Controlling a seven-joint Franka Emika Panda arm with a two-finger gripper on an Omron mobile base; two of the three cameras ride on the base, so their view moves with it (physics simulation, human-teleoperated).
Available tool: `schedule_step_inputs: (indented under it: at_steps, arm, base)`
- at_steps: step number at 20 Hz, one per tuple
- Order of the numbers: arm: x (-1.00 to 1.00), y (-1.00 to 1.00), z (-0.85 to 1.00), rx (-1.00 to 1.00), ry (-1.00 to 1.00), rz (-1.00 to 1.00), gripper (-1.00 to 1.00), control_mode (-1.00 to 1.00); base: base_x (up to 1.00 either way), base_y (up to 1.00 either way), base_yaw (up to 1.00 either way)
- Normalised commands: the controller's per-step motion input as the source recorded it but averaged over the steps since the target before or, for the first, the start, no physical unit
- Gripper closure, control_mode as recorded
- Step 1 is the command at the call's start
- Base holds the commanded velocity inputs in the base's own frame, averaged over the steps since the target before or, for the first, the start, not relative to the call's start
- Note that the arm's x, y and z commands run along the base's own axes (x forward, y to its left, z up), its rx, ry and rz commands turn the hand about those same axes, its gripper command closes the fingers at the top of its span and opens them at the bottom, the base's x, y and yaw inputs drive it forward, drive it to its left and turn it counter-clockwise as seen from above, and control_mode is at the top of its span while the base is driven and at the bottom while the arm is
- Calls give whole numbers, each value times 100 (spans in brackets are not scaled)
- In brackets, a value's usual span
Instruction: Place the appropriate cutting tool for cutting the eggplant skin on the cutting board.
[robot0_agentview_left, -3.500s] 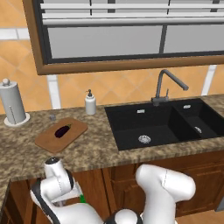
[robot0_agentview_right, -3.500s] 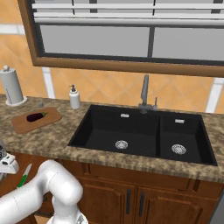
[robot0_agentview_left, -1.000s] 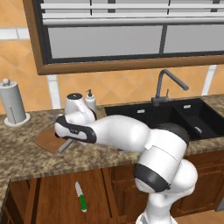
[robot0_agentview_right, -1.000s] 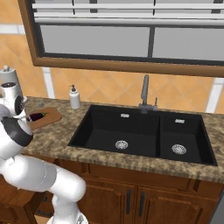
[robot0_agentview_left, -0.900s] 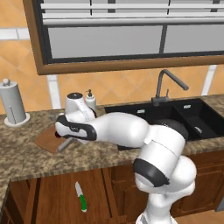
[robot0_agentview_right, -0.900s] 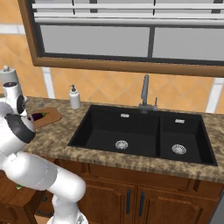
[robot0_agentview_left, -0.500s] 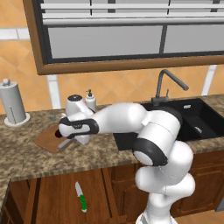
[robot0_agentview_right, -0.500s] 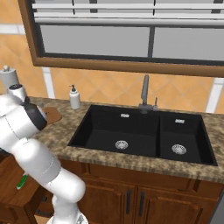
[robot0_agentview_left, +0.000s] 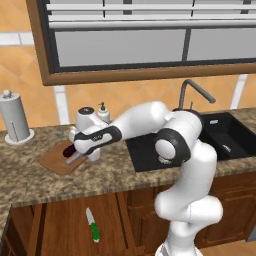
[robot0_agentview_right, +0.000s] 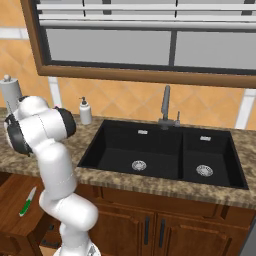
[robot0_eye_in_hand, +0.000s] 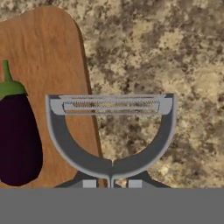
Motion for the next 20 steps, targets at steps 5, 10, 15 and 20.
schedule_step_inputs:
  at_steps: [5,10,15,20]
  arm:
    - [50,33,-15,0,0,0,100,-100]
    - [45,34,-7,0,0,0,100,-100]
    - [23,12,-9,0,6,0,100,-100]
    - [1,0,-16,0,5,0,100,-100]
  base:
    - [0,0,0]
    - [0,0,0]
    - [0,0,0]
    - [0,0,0]
